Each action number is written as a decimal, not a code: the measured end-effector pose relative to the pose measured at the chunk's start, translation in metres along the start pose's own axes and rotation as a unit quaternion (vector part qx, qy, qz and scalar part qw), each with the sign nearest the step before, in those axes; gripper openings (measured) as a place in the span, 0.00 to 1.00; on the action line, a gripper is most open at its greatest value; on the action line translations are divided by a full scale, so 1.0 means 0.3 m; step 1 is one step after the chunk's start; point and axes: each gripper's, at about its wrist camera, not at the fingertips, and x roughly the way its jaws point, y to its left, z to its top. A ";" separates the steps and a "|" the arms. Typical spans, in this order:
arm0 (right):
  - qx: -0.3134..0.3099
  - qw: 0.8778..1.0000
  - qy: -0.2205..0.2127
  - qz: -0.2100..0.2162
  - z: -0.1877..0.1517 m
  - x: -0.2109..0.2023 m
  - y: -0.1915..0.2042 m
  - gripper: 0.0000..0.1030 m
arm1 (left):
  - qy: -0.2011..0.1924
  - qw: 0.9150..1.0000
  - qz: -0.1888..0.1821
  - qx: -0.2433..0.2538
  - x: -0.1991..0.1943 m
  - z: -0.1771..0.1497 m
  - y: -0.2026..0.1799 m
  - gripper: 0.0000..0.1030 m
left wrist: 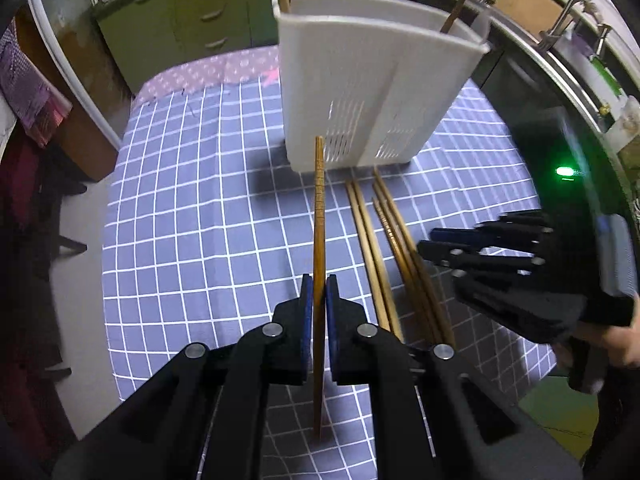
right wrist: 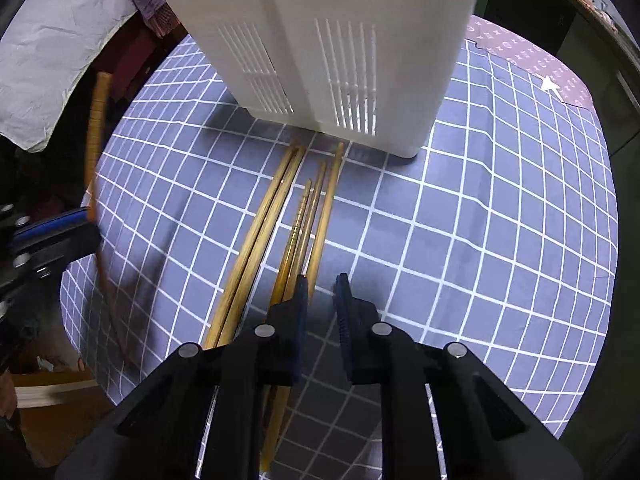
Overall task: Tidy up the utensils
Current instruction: 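Grasp another chopstick with the left tool while the right tool grasps one, then lift the chopstick upright with the left tool while the right tool lifts its chopstick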
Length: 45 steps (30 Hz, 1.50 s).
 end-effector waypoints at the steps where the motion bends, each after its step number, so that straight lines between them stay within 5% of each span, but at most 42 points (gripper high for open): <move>1: 0.001 1.000 0.004 -0.004 0.004 0.008 -0.001 0.13 | -0.006 1.000 0.000 0.003 -0.016 -0.002 0.004 0.06; 32: 0.000 0.998 0.028 -0.059 0.061 0.085 0.115 0.09 | -0.041 0.999 -0.019 0.019 -0.098 -0.063 0.010 0.06; 37: 0.013 1.000 0.002 -0.019 0.015 0.014 0.066 0.07 | -0.047 0.999 -0.016 0.021 -0.111 -0.067 0.016 0.06; 45: 0.003 0.991 -0.131 0.019 -0.117 -0.309 0.048 0.07 | -0.062 0.998 -0.013 0.027 -0.148 -0.073 0.022 0.06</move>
